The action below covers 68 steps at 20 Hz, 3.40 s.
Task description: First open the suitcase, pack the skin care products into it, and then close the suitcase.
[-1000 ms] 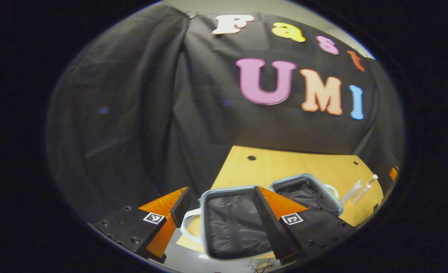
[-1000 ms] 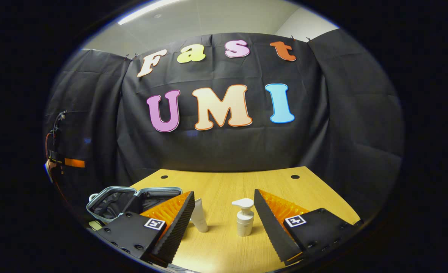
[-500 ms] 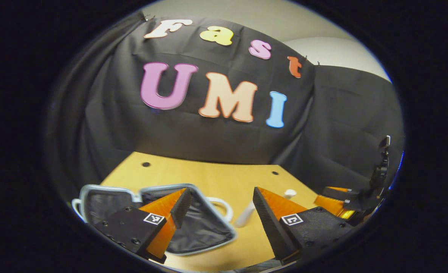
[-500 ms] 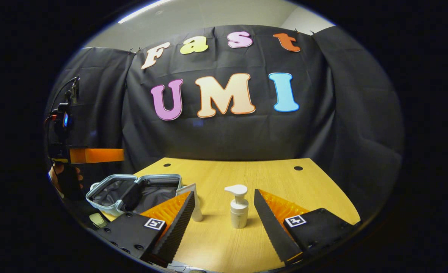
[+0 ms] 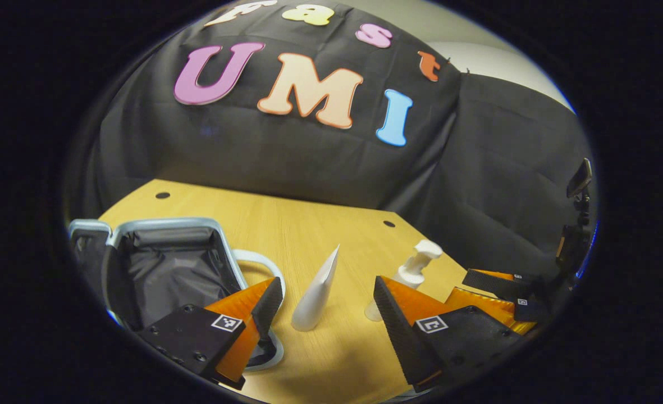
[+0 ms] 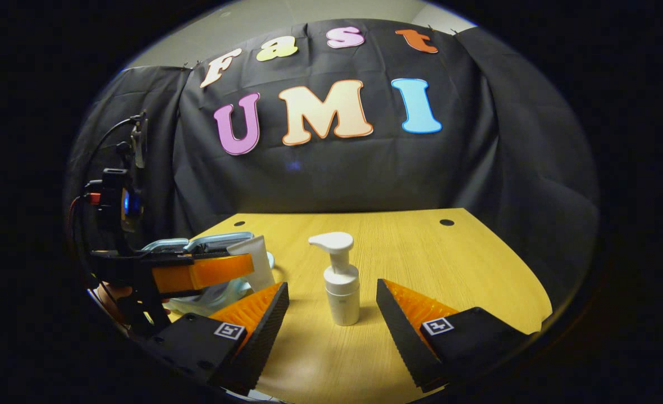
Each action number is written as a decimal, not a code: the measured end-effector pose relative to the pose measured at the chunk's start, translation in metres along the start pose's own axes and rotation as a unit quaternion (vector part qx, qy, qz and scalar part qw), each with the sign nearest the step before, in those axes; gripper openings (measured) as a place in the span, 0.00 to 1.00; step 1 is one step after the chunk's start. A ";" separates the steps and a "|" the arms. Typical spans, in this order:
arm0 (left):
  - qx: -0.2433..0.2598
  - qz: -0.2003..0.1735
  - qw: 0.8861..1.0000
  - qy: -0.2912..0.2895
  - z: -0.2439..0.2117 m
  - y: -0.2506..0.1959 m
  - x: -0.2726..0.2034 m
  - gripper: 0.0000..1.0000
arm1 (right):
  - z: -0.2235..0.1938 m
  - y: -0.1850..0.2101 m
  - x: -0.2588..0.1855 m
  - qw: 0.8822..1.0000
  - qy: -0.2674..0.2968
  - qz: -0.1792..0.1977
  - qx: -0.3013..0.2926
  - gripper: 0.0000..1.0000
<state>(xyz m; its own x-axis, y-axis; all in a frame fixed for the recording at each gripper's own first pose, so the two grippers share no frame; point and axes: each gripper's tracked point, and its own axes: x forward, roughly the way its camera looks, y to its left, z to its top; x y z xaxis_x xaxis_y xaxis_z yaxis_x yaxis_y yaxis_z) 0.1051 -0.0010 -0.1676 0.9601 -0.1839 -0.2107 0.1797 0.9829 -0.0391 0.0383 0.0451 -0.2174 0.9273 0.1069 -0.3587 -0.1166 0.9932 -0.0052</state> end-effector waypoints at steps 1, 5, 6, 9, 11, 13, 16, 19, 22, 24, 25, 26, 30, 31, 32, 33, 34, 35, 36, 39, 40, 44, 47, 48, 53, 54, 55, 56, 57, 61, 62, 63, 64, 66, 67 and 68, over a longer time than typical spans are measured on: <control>-0.006 0.010 1.000 0.007 -0.007 0.005 0.009 0.96 | -0.003 -0.001 0.003 1.000 0.003 0.002 -0.003 0.98; -0.024 0.012 1.000 0.012 -0.015 0.010 0.033 0.93 | -0.015 -0.007 0.017 1.000 0.019 0.006 -0.020 0.98; -0.024 0.011 1.000 0.015 -0.017 0.010 0.039 0.91 | -0.019 -0.008 0.021 0.999 0.024 0.007 -0.021 0.98; -0.010 0.012 1.000 0.025 -0.022 0.012 0.049 0.72 | -0.029 -0.015 0.035 0.999 0.046 0.006 -0.014 0.99; 0.000 0.001 0.999 0.032 -0.025 0.007 0.053 0.63 | -0.032 -0.019 0.044 0.999 0.053 0.004 -0.007 0.98; 0.012 -0.002 0.999 0.040 -0.026 0.007 0.056 0.42 | -0.036 -0.020 0.055 0.998 0.059 0.003 -0.004 0.98; 0.037 -0.006 0.999 0.040 -0.020 0.004 0.056 0.35 | -0.044 -0.020 0.070 0.998 0.069 0.006 0.001 0.96; 0.026 -0.022 0.998 0.043 -0.007 -0.002 0.050 0.28 | -0.047 -0.016 0.081 0.997 0.073 0.010 0.011 0.96; 0.017 -0.033 0.998 0.044 0.016 -0.004 0.033 0.27 | -0.052 -0.018 0.089 0.997 0.077 0.006 0.004 0.99; 0.009 -0.035 0.998 0.044 0.035 0.001 0.018 0.26 | -0.055 -0.020 0.094 0.997 0.079 0.003 -0.006 0.97; 0.004 -0.033 0.998 0.046 0.042 0.007 0.008 0.27 | -0.056 -0.019 0.096 0.997 0.083 0.004 -0.007 0.94; -0.001 -0.028 0.998 0.049 0.051 0.015 -0.003 0.27 | -0.058 -0.019 0.096 0.996 0.086 0.005 -0.007 0.77; -0.008 0.019 0.996 0.081 0.070 0.068 -0.053 0.27 | -0.059 -0.015 0.098 0.996 0.091 0.004 -0.014 0.64; -0.004 0.034 0.995 0.092 0.070 0.084 -0.064 0.27 | -0.057 -0.014 0.099 0.996 0.092 0.002 -0.022 0.62; 0.002 0.045 0.994 0.103 0.070 0.099 -0.075 0.27 | -0.056 -0.015 0.097 0.995 0.092 0.001 -0.028 0.60; 0.005 0.053 0.992 0.118 0.068 0.112 -0.085 0.24 | -0.051 -0.012 0.095 0.995 0.090 0.003 -0.031 0.61; 0.003 0.054 0.990 0.133 0.064 0.122 -0.093 0.26 | -0.046 -0.008 0.092 0.996 0.086 0.006 -0.032 0.59; -0.005 0.048 0.987 0.151 0.057 0.127 -0.099 0.27 | -0.038 -0.003 0.090 0.996 0.081 0.009 -0.033 0.58; -0.016 0.041 0.984 0.172 0.047 0.132 -0.103 0.27 | -0.030 0.003 0.087 0.996 0.077 0.013 -0.037 0.59; -0.034 0.026 0.973 0.226 0.017 0.147 -0.110 0.27 | -0.003 0.020 0.072 0.996 0.066 0.023 -0.051 0.59; -0.040 0.024 0.970 0.240 0.007 0.152 -0.111 0.27 | 0.006 0.027 0.066 0.996 0.062 0.026 -0.054 0.60; -0.076 0.019 0.957 0.279 -0.025 0.166 -0.103 0.27 | 0.030 0.059 0.046 0.997 0.059 0.043 -0.029 0.60; -0.088 0.025 0.955 0.283 -0.030 0.177 -0.092 0.31 | 0.039 0.090 0.037 0.996 0.064 0.064 -0.011 0.60; -0.090 0.027 0.956 0.279 -0.027 0.179 -0.089 0.25 | 0.041 0.098 0.037 0.995 0.067 0.069 -0.015 0.58; -0.079 0.067 0.971 0.216 0.013 0.207 -0.085 0.95 | 0.044 0.151 0.044 0.990 0.074 0.113 -0.027 0.59; -0.080 0.069 0.975 0.197 0.028 0.210 -0.086 0.95 | 0.042 0.164 0.047 0.989 0.079 0.124 -0.029 0.59; -0.084 0.066 0.978 0.178 0.043 0.212 -0.086 0.96 | 0.039 0.176 0.050 0.987 0.082 0.136 -0.031 0.59; -0.088 0.063 0.981 0.161 0.056 0.214 -0.086 0.95 | 0.033 0.186 0.052 0.985 0.088 0.146 -0.034 0.59; -0.092 0.061 0.983 0.145 0.065 0.219 -0.085 0.95 | 0.026 0.197 0.055 0.983 0.095 0.155 -0.037 0.60; -0.104 0.064 0.990 0.066 0.111 0.232 -0.092 0.95 | -0.005 0.233 0.069 0.973 0.130 0.183 -0.052 0.59; -0.109 0.064 0.991 0.047 0.121 0.234 -0.100 0.95 | -0.015 0.239 0.072 0.970 0.143 0.187 -0.058 0.60; -0.112 0.068 0.991 0.031 0.128 0.237 -0.110 0.95 | -0.025 0.243 0.075 0.968 0.155 0.188 -0.063 0.58; -0.113 0.075 0.991 0.015 0.133 0.243 -0.122 0.95 | -0.034 0.245 0.078 0.965 0.167 0.189 -0.068 0.58; -0.115 0.098 0.988 -0.013 0.140 0.258 -0.150 0.95 | -0.050 0.248 0.084 0.961 0.190 0.187 -0.076 0.60; -0.118 0.112 0.986 -0.026 0.144 0.266 -0.165 0.95 | -0.056 0.250 0.087 0.959 0.200 0.186 -0.077 0.58; -0.123 0.127 0.984 -0.036 0.146 0.278 -0.182 0.95 | -0.062 0.251 0.092 0.957 0.211 0.183 -0.079 0.58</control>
<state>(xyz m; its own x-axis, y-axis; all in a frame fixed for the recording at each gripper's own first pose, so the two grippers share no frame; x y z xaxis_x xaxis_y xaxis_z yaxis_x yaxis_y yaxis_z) 0.0112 0.3055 0.0027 0.9815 0.0771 -0.1752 -0.1173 0.9657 -0.2319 0.0726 0.3014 -0.3098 0.5922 0.3848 -0.7080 -0.4898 0.8695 0.0629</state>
